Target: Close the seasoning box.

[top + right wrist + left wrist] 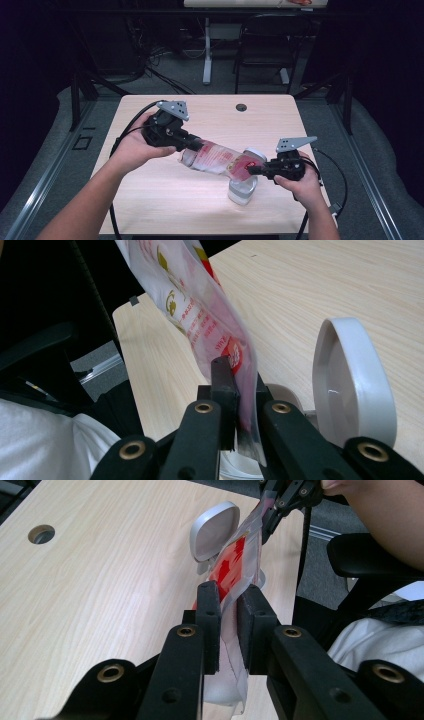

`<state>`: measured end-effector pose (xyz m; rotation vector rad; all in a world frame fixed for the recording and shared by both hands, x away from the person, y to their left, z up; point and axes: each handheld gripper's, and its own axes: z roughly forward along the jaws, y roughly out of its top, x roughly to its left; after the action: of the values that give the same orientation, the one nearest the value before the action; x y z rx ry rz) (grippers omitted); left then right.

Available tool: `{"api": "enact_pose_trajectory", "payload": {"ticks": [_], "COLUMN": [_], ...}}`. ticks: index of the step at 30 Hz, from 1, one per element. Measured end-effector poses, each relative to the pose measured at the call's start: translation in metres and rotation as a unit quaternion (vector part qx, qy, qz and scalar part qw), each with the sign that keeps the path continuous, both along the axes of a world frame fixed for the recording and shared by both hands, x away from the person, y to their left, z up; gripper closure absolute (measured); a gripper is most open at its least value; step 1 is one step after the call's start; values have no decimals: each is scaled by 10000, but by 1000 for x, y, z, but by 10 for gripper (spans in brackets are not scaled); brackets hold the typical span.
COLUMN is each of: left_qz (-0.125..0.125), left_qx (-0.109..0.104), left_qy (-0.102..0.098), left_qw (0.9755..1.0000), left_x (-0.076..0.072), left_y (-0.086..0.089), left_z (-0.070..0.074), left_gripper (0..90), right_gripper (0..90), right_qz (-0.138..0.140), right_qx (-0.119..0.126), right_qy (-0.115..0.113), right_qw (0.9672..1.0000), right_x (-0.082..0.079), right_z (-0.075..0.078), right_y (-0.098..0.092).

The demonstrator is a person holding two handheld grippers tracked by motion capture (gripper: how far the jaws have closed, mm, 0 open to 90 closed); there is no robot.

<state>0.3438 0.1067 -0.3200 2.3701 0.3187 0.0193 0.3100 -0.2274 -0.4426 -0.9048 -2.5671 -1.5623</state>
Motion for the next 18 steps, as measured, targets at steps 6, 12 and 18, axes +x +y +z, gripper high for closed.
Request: {"api": "enact_pose_trajectory", "payload": {"ticks": [6,12,18], "left_qz": [8,-29,-25], "left_qx": [-16,-7,-23], "left_qy": [5,-1,-3], "left_qw": [10000,10000,10000], "left_x": [0,1,2], "left_y": [-1,-3,-3], "left_z": [-1,0,0], "left_gripper": [810,810,810], "right_gripper": [890,890,889], "right_qz": [-16,16,44], "right_qx": [-20,-27,-12], "right_qy": [3,27,30], "right_qw": [10000,10000,10000], "right_x": [1,1,0], "right_z": [0,0,0], "right_y": [-2,-3,-4]}}
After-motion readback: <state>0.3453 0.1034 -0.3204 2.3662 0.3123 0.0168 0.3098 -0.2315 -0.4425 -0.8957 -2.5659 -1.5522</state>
